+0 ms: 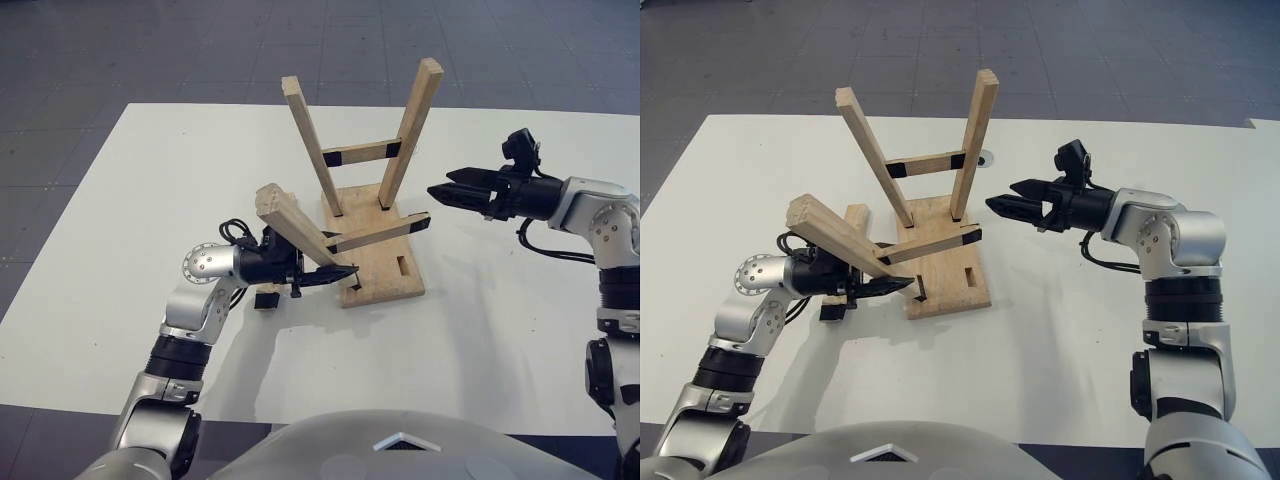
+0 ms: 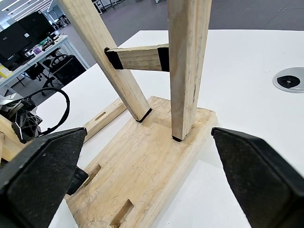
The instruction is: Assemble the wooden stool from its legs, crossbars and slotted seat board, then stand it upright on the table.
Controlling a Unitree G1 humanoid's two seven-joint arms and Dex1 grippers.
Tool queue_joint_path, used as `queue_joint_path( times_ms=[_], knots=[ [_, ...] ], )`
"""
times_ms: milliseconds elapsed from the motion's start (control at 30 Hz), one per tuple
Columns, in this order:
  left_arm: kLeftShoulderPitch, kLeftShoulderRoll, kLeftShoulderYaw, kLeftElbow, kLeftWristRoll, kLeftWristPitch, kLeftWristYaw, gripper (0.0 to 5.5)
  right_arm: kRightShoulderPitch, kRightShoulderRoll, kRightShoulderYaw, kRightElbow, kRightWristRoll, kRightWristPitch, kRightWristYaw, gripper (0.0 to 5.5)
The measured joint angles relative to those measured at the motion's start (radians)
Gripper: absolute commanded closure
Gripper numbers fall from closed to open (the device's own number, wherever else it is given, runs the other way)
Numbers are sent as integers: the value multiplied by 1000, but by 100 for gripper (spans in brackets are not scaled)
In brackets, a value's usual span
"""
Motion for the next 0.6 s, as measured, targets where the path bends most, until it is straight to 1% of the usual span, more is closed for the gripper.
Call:
queue_joint_path(
  times_ms=[233, 400, 600],
  knots=[
    [-28, 20, 2, 100, 17, -78, -55, 338, -24, 0, 8, -9, -1, 20, 18, 65],
    [-52, 28, 11, 193, 20, -173, -72, 338, -24, 0, 8, -22, 0, 28, 18, 65],
    [-129, 25, 12, 248, 29, -134, -71, 338, -25, 0, 8, -27, 0, 32, 18, 65]
  ],
)
